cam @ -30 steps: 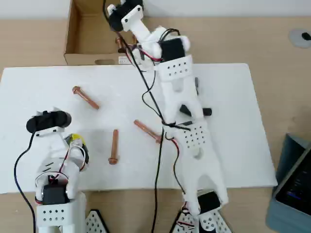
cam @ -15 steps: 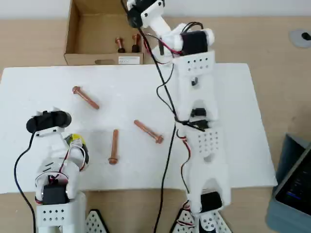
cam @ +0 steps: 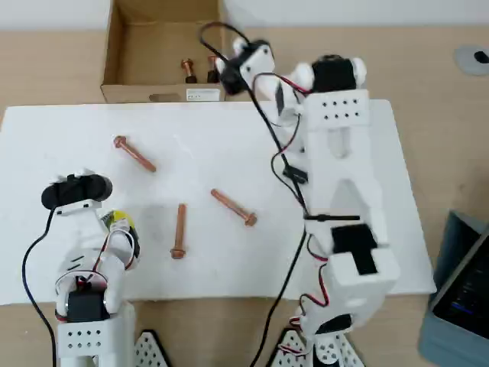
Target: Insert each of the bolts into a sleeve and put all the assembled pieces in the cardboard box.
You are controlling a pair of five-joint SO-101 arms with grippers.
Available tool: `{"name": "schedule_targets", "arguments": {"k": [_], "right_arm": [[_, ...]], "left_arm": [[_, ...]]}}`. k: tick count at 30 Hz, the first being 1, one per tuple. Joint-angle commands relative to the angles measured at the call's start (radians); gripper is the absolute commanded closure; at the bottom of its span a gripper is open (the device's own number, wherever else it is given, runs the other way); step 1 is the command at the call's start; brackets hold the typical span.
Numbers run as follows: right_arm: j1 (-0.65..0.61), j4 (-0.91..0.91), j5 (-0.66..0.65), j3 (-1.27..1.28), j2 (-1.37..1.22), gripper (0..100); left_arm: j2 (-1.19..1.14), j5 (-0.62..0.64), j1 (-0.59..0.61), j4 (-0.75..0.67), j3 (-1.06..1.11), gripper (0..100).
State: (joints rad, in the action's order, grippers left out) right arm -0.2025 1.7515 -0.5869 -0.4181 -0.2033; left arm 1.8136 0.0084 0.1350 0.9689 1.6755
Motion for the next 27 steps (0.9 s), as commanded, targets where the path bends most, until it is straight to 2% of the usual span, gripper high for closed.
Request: {"name": "schedule_targets", "arguments": {"k": [1, 8, 27], "right_arm": [[0.041, -0.046, -0.063, 0.119, 0.074, 84.6], [0.07, -0.167, -0.181, 0.314, 0.073, 79.6], [0.064, -0.476, -0.198, 0.601, 0.061, 79.6]], "left_arm": [[0.01, 0.0, 0.011, 0.002, -0.006, 100], [0.01, 0.0, 0.011, 0.002, -0.006, 100], [0.01, 0.0, 0.011, 0.002, -0.006, 100]]}}
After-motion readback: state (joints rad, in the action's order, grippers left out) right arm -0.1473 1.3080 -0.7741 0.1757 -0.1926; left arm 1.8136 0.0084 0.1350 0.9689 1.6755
